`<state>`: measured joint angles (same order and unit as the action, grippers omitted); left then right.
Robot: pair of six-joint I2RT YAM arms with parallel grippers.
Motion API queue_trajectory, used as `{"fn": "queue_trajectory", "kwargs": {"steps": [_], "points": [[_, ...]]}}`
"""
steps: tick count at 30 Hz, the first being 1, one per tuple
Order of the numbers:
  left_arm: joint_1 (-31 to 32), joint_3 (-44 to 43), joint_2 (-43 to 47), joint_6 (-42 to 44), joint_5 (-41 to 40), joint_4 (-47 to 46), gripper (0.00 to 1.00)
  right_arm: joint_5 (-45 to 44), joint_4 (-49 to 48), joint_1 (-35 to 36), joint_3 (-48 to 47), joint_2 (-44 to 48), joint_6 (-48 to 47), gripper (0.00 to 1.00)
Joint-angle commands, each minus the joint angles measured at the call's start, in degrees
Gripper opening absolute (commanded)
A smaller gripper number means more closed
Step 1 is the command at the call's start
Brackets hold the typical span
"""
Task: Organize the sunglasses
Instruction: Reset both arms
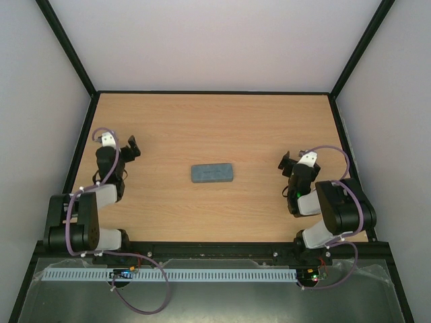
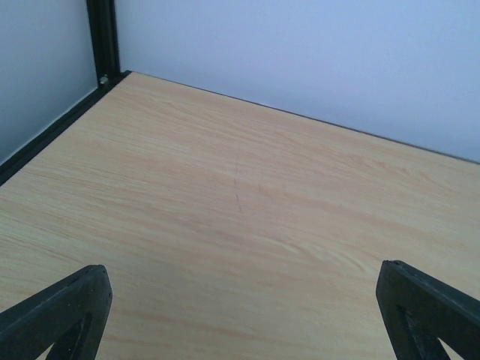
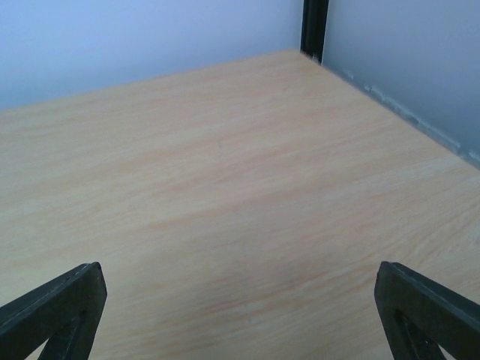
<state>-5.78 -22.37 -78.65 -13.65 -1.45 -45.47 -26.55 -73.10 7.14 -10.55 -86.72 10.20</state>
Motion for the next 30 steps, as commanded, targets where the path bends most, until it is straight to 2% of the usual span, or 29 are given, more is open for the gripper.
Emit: {"fn": "queue_trajectory", "kwargs": {"steps": [1,3,4,5,7,10,12,14,18,30], "points": [[-0.90,7.13,2.35,6.00,6.47,-14.13,0.99,1.37,-4.80,0.08,0.95,-0.07,-1.14,0.99],[-0.86,9.70,0.34,5.14,7.79,-19.84,0.99,1.29,-13.66,0.26,2.42,-3.32,-2.97,0.99],[-0.89,10.05,-0.13,5.62,9.34,-20.48,0.99,1.43,-9.41,0.34,1.61,-1.83,-2.53,0.99],[-0.30,9.06,0.46,6.22,7.45,-17.66,0.99,1.58,-5.23,0.39,0.77,-0.36,-1.77,0.99],[1.04,9.60,-1.29,6.98,3.06,-21.20,0.99,1.33,-10.68,0.41,1.80,-2.39,-2.72,0.99],[1.73,12.35,-9.52,6.58,0.37,-35.29,0.99,1.42,-5.46,0.41,0.68,-0.74,-1.88,0.99],[2.50,10.57,-8.17,6.73,-1.45,-28.83,1.00,1.11,-8.83,0.39,1.22,-1.99,-2.42,0.99],[3.40,10.75,-9.18,7.28,-3.21,-30.47,1.00,1.10,-7.02,0.35,0.72,-1.43,-2.23,0.99],[6.32,8.10,-9.61,9.14,-8.18,-25.73,1.00,1.01,-7.67,0.36,0.72,-1.84,-2.24,0.99],[6.34,9.10,-9.22,9.47,-7.95,-27.36,0.99,1.06,-7.01,0.37,0.70,-1.57,-2.16,0.99]]}}
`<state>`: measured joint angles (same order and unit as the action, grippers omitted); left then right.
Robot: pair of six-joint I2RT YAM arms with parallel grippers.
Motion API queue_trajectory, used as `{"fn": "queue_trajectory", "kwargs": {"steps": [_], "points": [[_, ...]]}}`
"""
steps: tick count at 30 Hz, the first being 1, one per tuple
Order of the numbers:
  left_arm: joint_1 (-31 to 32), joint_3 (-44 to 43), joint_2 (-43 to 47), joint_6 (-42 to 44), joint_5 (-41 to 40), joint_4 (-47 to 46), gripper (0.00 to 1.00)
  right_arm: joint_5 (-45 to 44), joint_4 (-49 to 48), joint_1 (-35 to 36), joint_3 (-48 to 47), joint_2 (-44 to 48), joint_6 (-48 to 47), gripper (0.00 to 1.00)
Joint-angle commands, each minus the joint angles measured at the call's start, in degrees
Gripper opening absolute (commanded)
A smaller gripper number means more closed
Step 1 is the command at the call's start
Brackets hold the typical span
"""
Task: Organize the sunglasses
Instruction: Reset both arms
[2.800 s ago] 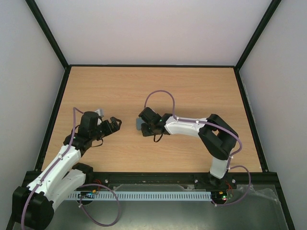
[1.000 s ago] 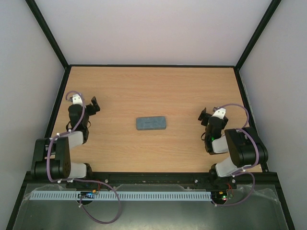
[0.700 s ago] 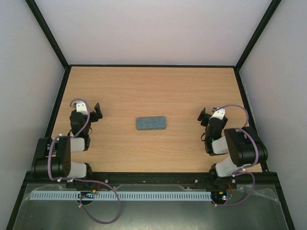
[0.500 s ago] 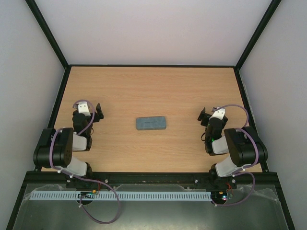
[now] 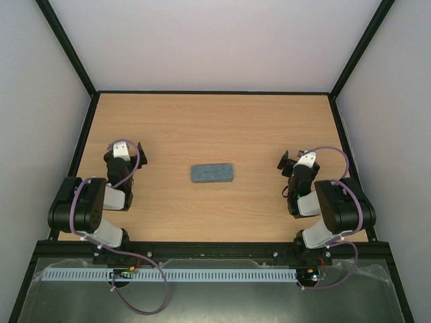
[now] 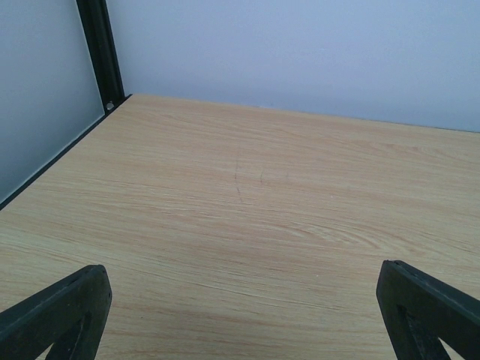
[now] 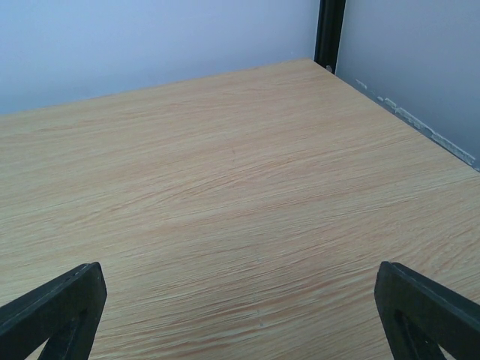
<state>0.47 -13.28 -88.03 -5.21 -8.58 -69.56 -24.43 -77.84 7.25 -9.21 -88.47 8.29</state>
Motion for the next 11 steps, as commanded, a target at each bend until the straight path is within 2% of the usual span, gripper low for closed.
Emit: {"fn": "queue_trajectory", "kwargs": {"steps": [1,11], "points": [[0.07,0.01,0.18,1.01,-0.78,-3.30,1.00,-1.06,-2.25,0.28,-0.63,0.20,-0.29,0.99],[0.17,0.05,0.14,1.08,-0.83,-3.30,1.00,-0.45,-0.98,-0.04,-1.40,0.15,0.04,0.99]]}}
